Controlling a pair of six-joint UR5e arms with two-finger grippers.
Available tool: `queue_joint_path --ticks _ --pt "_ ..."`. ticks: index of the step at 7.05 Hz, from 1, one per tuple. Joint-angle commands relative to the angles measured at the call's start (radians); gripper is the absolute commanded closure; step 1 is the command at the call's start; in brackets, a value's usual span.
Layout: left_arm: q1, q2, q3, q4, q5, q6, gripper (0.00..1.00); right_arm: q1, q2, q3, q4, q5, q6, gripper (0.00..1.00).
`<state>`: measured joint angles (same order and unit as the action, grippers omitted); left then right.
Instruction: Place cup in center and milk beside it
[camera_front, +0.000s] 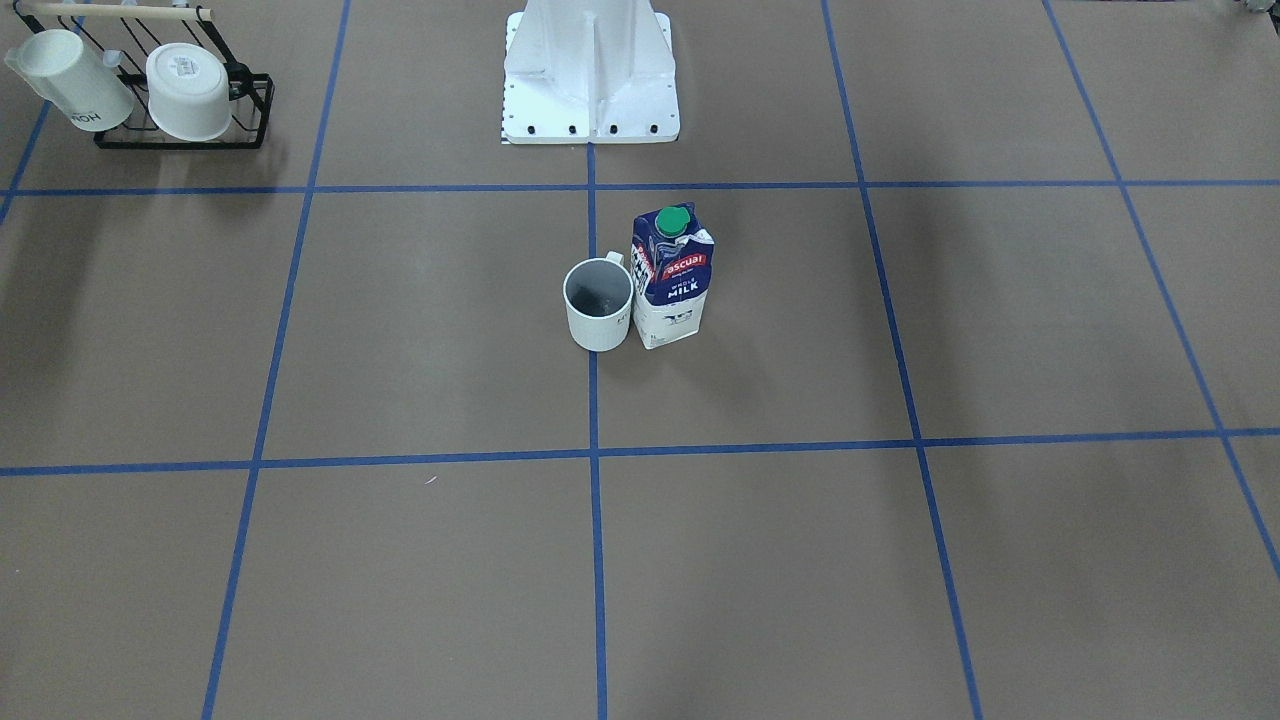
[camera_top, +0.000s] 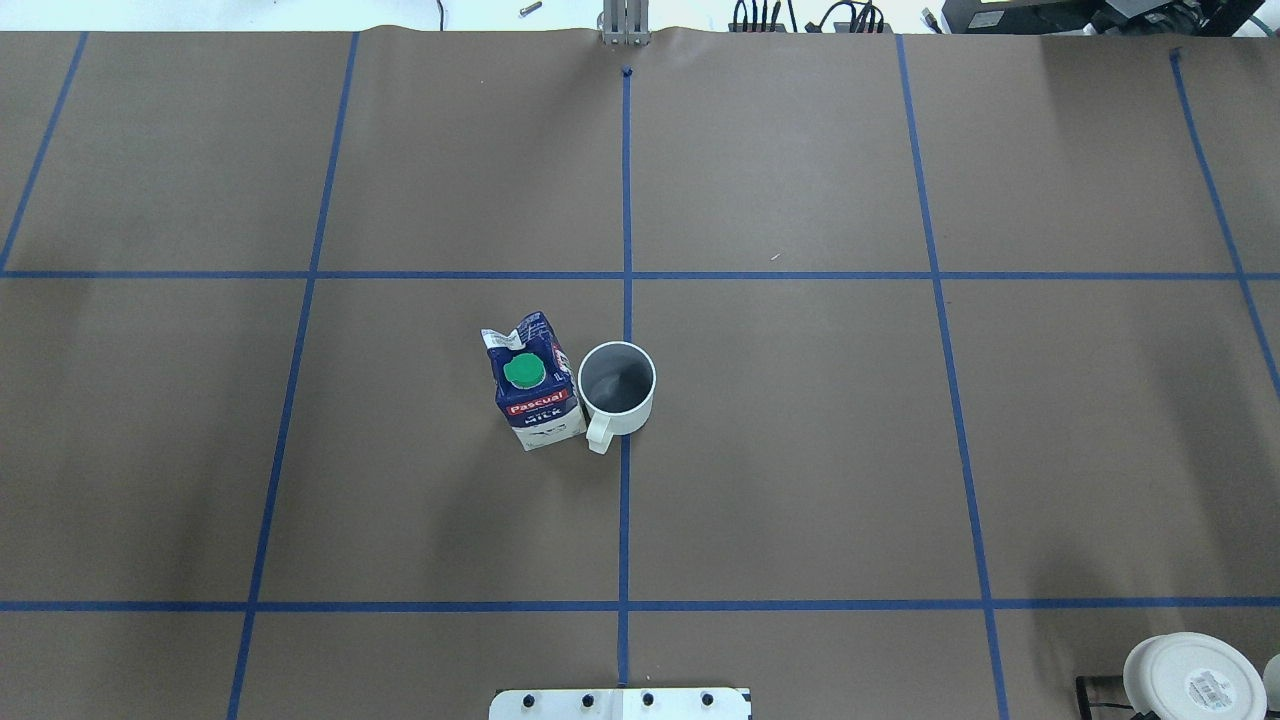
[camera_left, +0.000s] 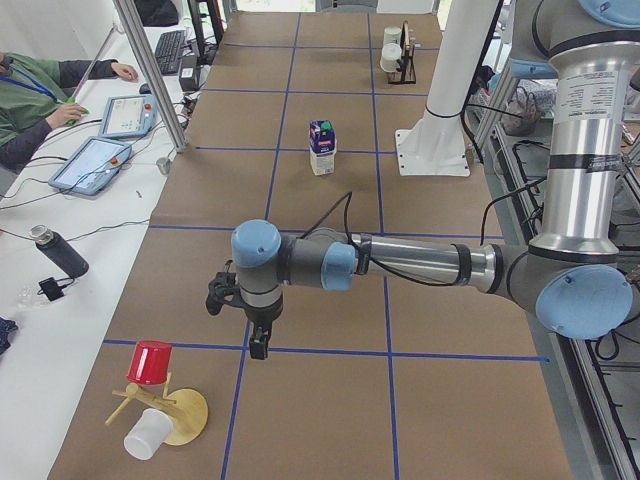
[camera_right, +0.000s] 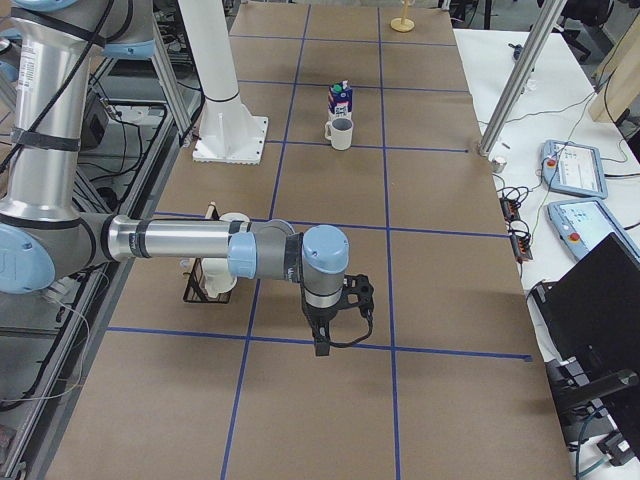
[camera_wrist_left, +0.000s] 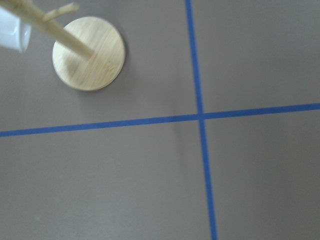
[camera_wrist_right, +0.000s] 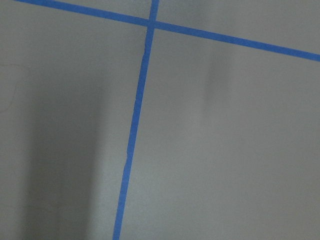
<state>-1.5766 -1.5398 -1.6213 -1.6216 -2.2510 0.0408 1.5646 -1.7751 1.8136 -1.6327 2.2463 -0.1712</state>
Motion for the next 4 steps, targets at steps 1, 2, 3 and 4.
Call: queue_joint_path --ticks 1,2,3,4 --pt "-0.014 0.108 -0.021 -0.046 -0.168 0.011 0.02 0.0 0.064 -0.019 -0.013 0.001 0.001 0.0" --pt "-0.014 0.133 -0.064 -0.044 -0.171 0.014 0.02 0.0 0.074 -0.019 -0.013 0.001 0.001 0.0" --pt "-0.01 0.132 -0.078 -0.041 -0.17 0.011 0.02 0.0 0.072 -0.016 -0.013 0.005 0.001 0.0" --pt "-0.011 0.133 -0.078 -0.041 -0.154 0.011 0.02 0.0 0.071 -0.014 -0.013 0.016 0.001 0.0"
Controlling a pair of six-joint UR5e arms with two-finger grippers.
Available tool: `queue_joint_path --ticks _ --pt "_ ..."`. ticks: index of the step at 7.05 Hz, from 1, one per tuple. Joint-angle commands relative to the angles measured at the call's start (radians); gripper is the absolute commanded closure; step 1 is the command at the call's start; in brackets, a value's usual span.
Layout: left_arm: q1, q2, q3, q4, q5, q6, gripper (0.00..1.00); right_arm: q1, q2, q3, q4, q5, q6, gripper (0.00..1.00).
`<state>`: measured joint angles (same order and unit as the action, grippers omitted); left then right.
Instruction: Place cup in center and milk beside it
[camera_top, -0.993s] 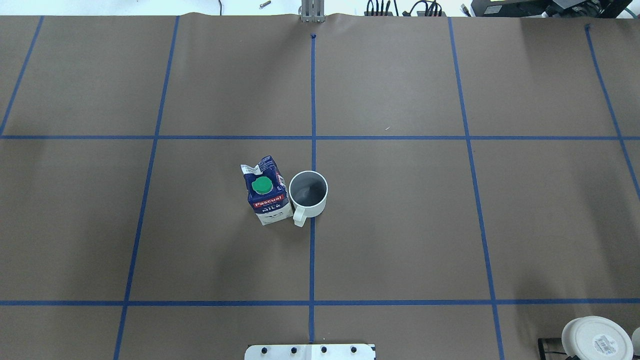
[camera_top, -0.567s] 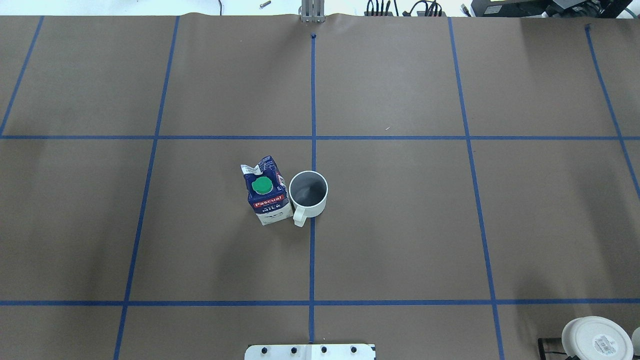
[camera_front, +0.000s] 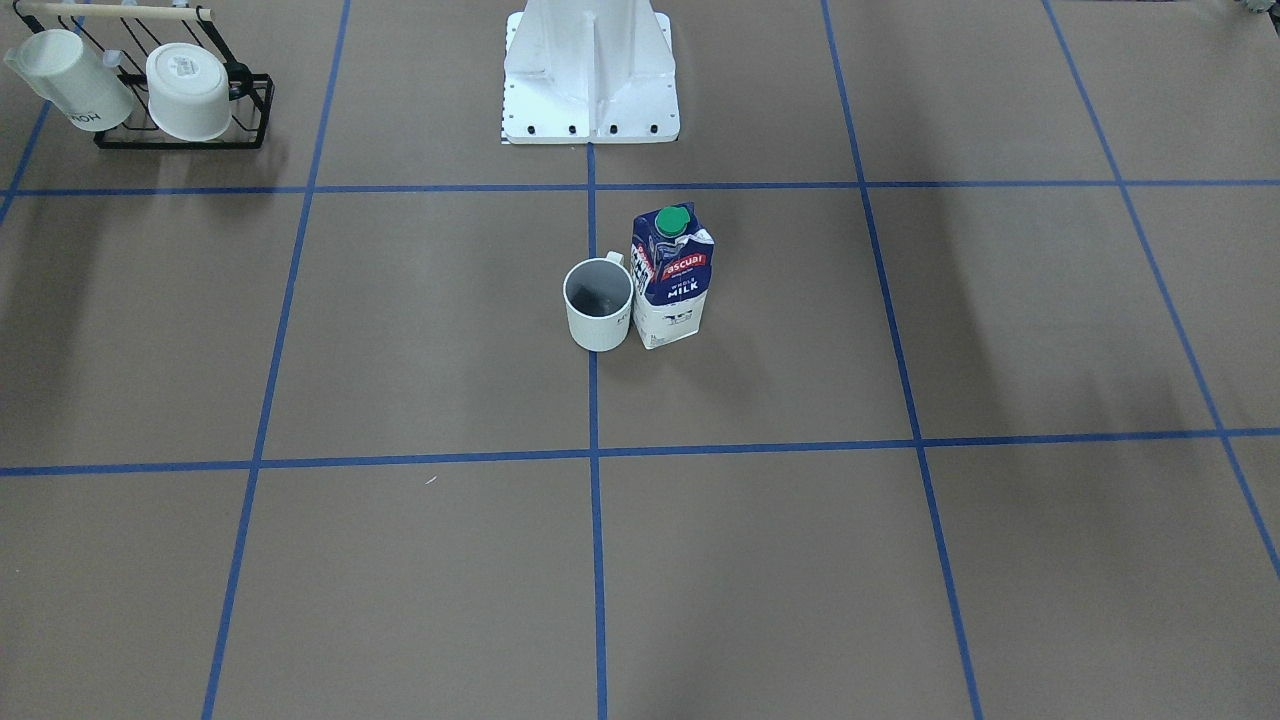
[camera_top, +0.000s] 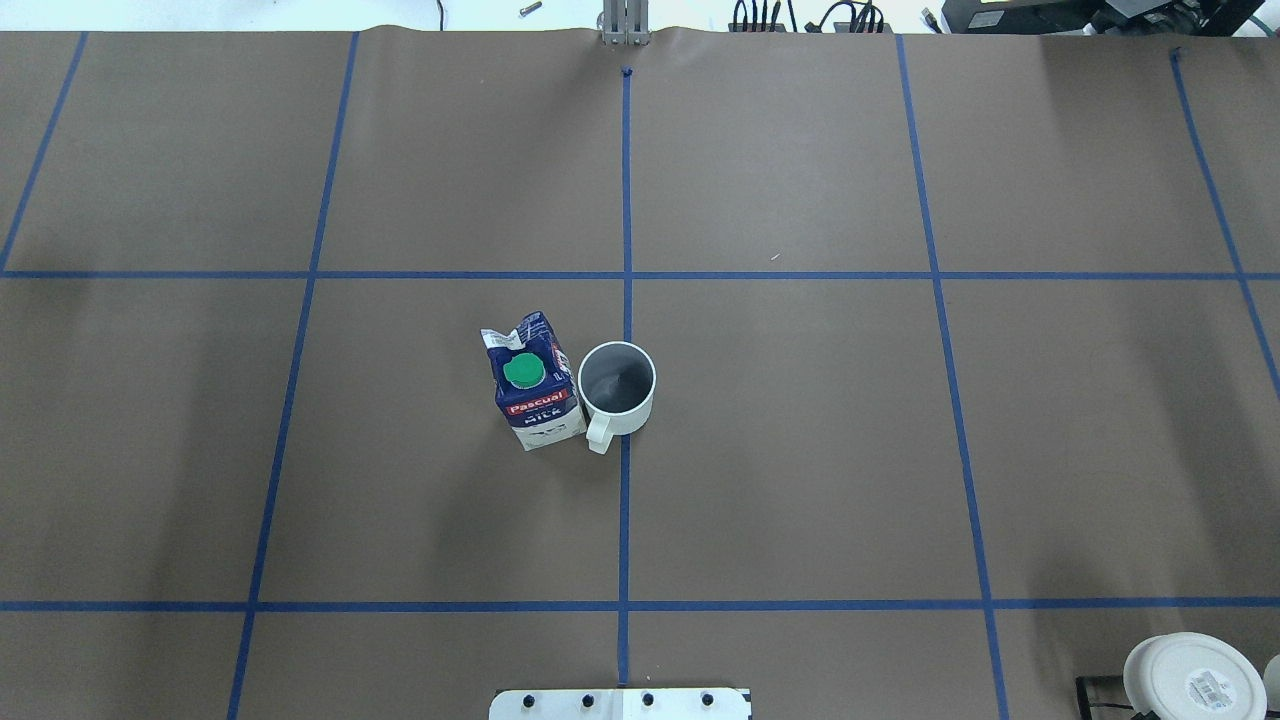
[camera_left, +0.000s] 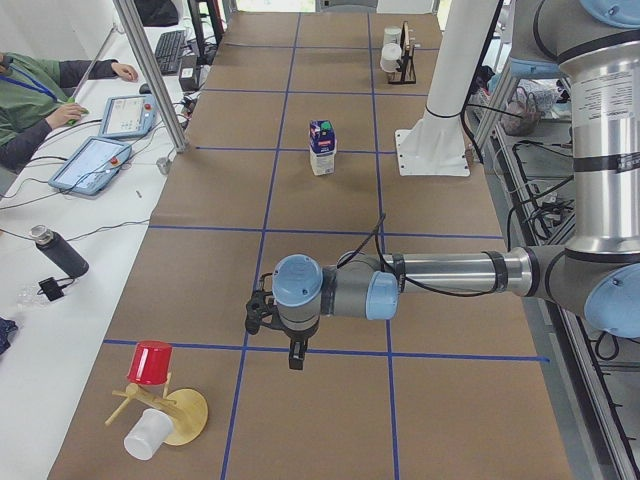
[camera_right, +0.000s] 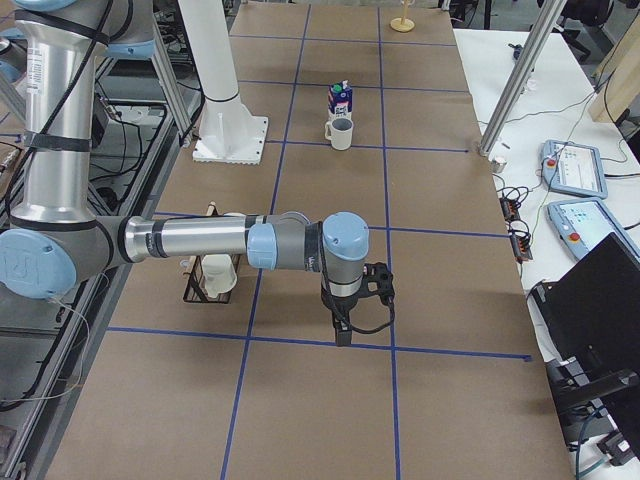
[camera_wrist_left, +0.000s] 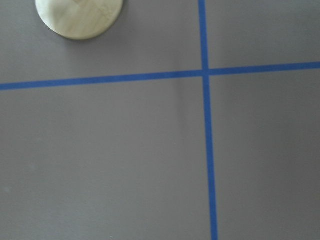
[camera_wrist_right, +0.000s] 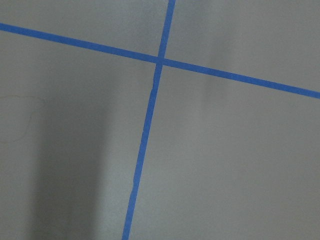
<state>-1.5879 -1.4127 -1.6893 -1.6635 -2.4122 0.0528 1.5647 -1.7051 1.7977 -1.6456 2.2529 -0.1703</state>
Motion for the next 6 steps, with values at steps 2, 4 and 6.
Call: queue_joint_path --ticks 2,4,6 --pt "0.0 0.006 -0.016 0.001 0.015 0.001 0.02 0.0 -0.013 0.002 0.003 0.013 -0.005 0.0" --pt "0.0 0.006 -0.017 0.001 0.015 0.001 0.02 0.0 -0.031 0.009 0.012 0.011 -0.015 0.0" --pt "0.0 0.006 -0.02 0.001 0.013 0.002 0.02 0.0 -0.03 0.009 0.012 -0.001 -0.014 0.0"
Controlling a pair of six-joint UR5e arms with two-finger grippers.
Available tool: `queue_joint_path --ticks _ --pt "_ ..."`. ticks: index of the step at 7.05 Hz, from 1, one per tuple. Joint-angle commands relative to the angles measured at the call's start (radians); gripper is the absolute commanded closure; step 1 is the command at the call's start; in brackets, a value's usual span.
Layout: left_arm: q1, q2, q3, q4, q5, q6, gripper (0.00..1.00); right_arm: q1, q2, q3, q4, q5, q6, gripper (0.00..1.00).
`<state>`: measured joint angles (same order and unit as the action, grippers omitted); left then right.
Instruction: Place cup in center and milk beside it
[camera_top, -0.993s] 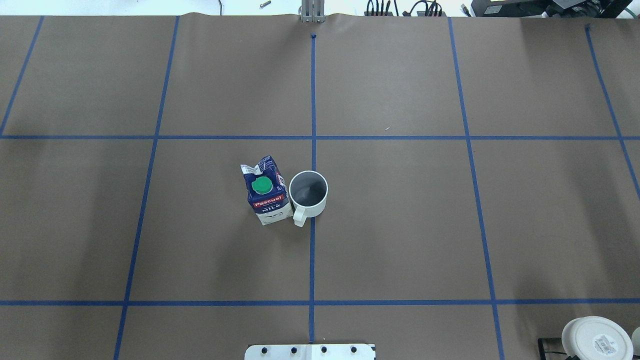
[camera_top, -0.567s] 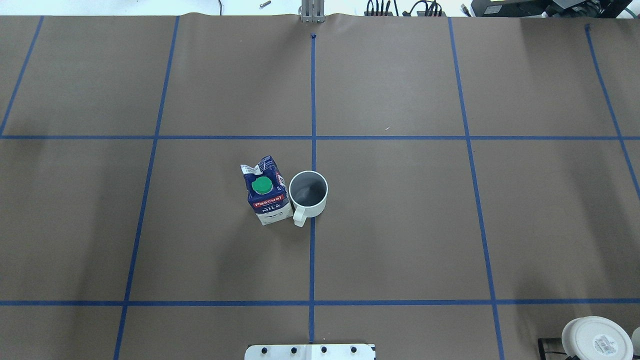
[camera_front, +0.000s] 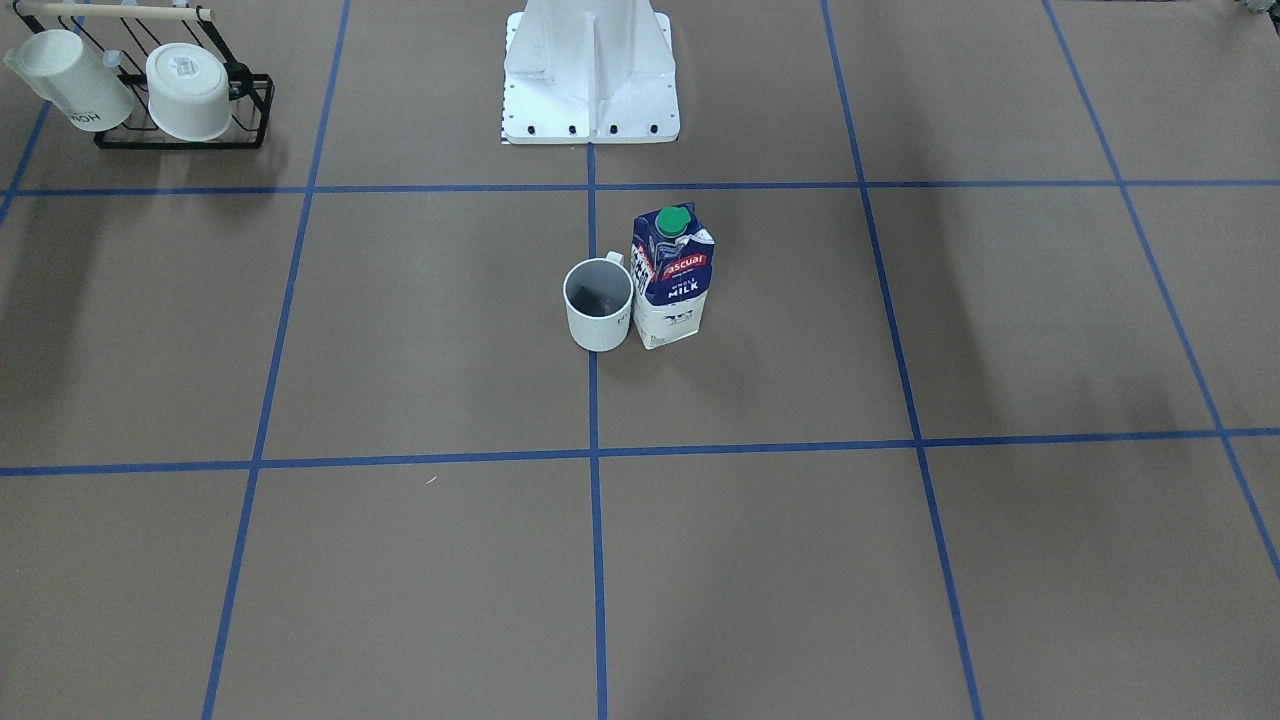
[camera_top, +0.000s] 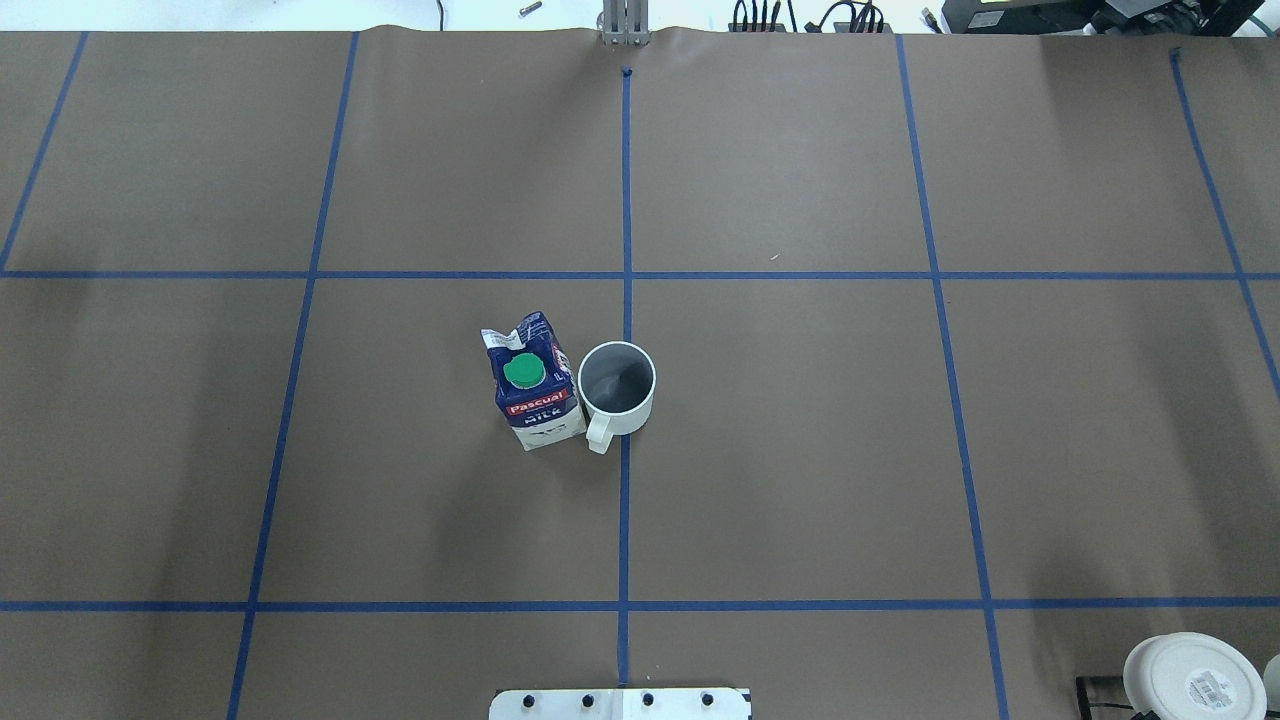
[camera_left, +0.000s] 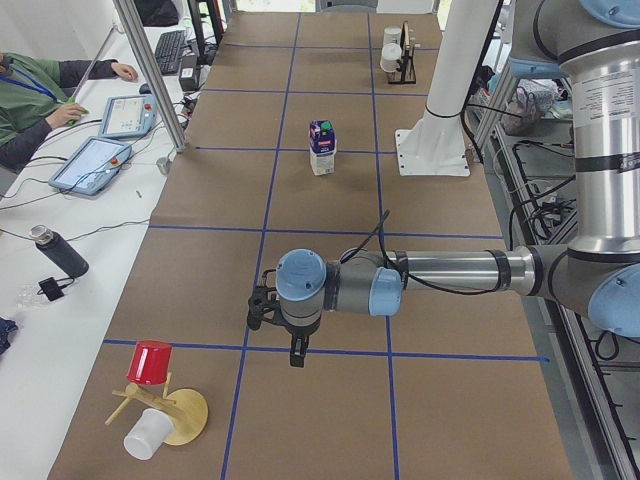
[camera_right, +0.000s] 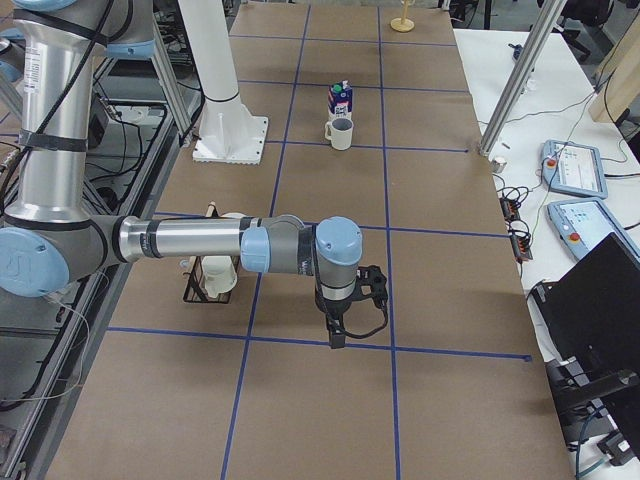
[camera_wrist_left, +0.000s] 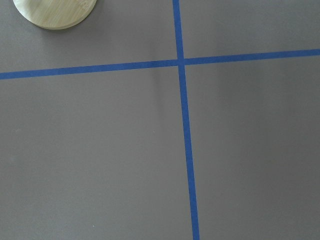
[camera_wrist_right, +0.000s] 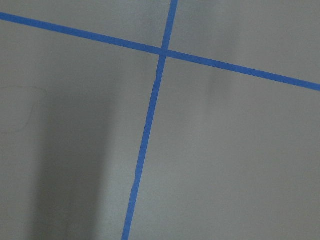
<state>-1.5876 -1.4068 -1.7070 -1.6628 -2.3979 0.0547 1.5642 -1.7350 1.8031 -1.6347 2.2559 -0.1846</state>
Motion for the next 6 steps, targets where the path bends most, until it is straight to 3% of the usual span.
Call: queue_joint_path --ticks 1,6 --pt "0.0 0.0 -0.002 0.0 0.0 0.001 0.02 0.0 -0.001 0.01 0.001 0.005 0.002 0.0" --pt "0.0 0.025 -0.002 0.0 0.0 0.001 0.02 0.0 -0.001 0.012 -0.001 0.008 0.016 0.0"
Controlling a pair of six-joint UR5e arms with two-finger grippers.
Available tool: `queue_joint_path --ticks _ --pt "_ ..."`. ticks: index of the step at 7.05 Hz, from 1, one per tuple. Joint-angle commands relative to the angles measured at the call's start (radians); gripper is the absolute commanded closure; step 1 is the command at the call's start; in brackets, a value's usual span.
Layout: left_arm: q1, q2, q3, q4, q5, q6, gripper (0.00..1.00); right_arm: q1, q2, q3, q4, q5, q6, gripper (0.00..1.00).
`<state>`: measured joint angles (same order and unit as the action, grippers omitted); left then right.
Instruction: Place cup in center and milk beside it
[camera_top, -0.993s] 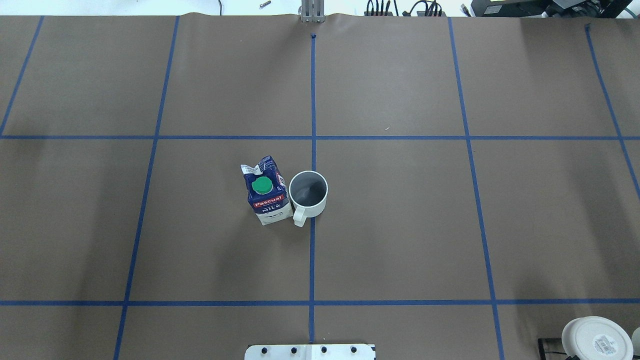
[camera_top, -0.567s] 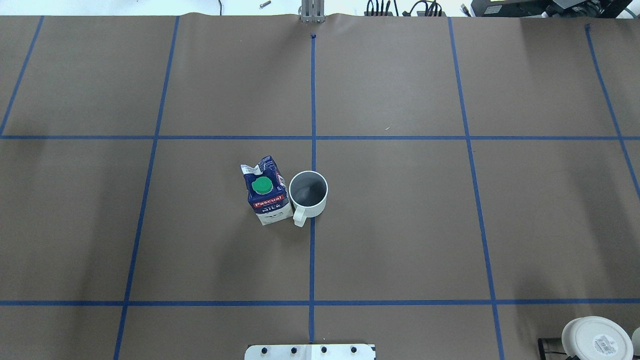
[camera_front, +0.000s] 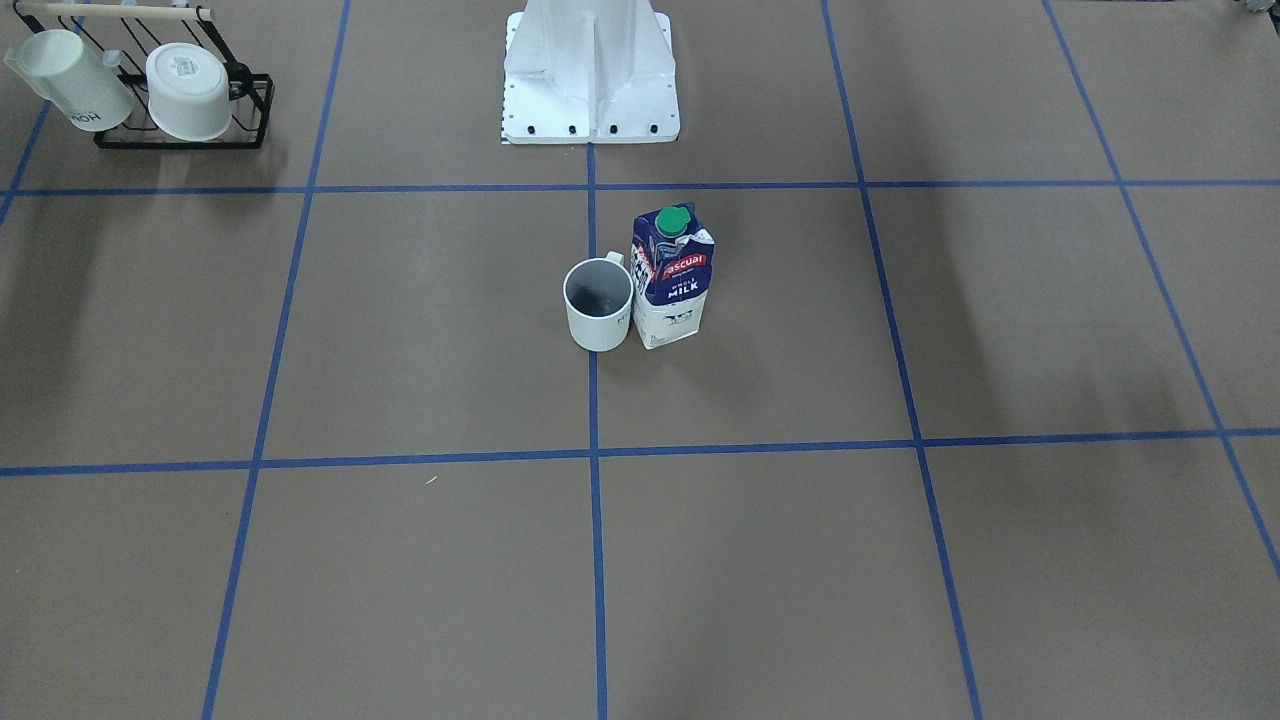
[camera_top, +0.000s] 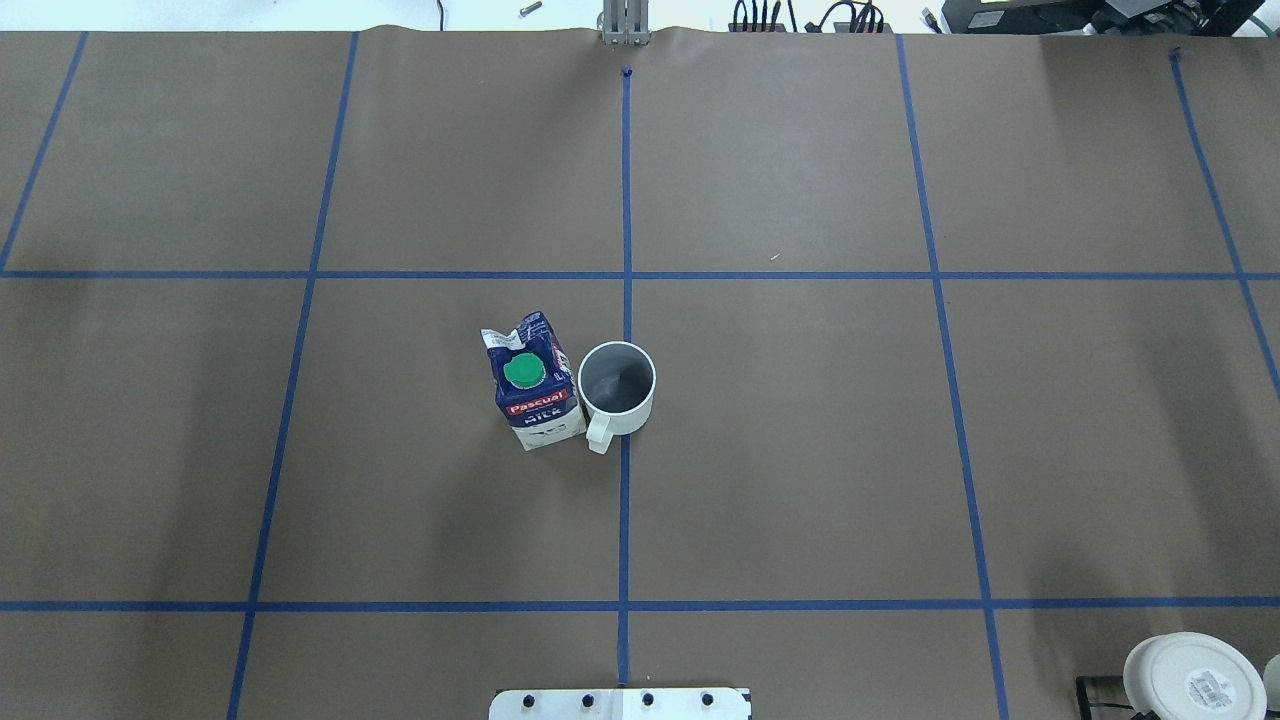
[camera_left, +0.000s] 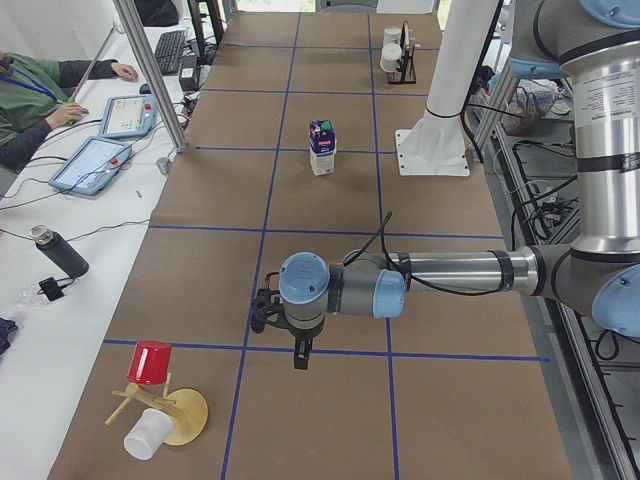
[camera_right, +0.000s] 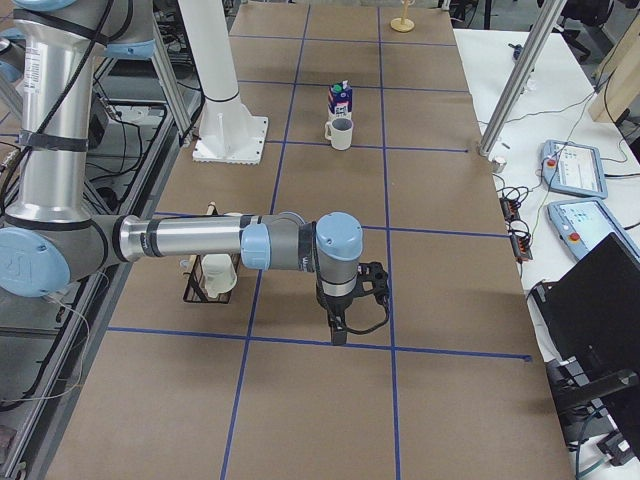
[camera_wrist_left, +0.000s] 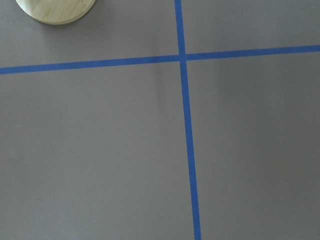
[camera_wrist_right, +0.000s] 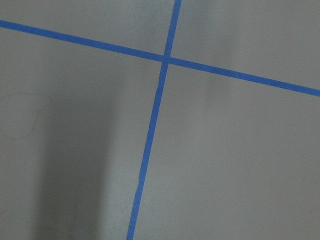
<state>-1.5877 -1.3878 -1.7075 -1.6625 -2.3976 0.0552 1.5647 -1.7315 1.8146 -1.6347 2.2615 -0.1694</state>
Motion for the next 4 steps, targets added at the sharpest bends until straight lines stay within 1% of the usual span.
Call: queue_joint_path --ticks 1,4 --pt "-0.002 0.006 -0.003 0.001 0.0 0.0 0.02 0.0 -0.006 0.0 -0.001 0.001 0.001 0.0" --pt "-0.002 0.013 -0.015 0.001 0.002 0.0 0.02 0.0 -0.008 0.0 -0.004 0.001 0.001 0.0"
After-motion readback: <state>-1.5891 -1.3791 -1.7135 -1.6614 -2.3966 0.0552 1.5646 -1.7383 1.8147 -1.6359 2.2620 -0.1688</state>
